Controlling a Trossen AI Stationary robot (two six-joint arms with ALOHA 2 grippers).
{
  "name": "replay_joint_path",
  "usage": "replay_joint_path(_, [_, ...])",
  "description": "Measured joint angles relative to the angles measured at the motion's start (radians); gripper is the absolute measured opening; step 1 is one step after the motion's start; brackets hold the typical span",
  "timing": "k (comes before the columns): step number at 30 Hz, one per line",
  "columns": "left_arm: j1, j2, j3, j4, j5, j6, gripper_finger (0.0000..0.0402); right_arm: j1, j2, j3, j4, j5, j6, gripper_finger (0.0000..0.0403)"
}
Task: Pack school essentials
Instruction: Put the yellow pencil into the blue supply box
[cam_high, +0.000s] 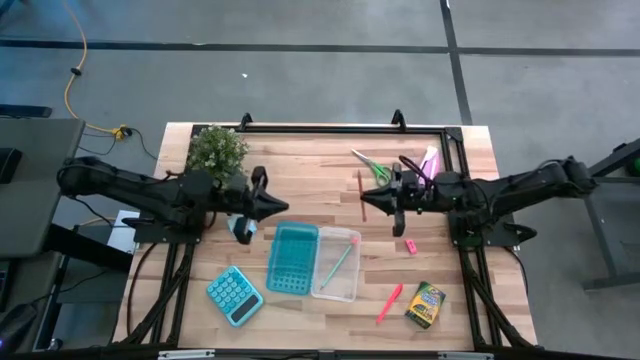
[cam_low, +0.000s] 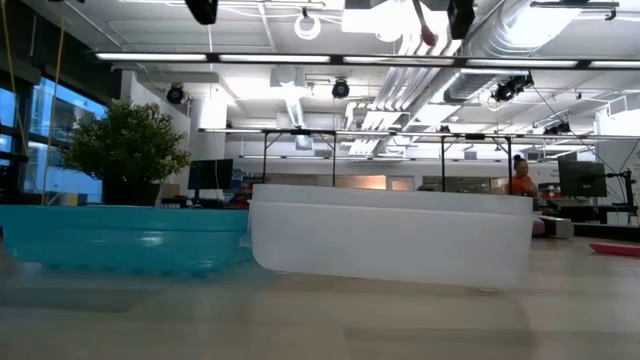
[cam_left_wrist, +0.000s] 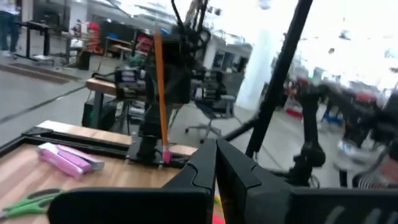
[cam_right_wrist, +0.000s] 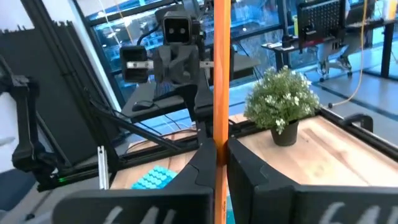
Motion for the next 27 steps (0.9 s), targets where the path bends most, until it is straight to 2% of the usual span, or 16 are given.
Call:
replay_joint_path(7, [-0.001, 0.068, 0.034, 0.000, -0.005, -0.005, 0.0000, 0.000, 0.035, 0.011, 0.000, -0.014, -0.028, 0.0002])
replay_joint_path(22, [-0.001, 0.070, 0.034, 0.029, -0.032, -0.005, 0.0000, 0.000, 0.032, 0.013, -0.002, -0.038, -0.028, 0.0002])
replay_joint_path(27, [-0.001, 0.051, 0.034, 0.042, -0.086, -0.005, 0.0000, -0.003, 0.059, 0.013, -0.053, -0.051, 0.111, 0.0002])
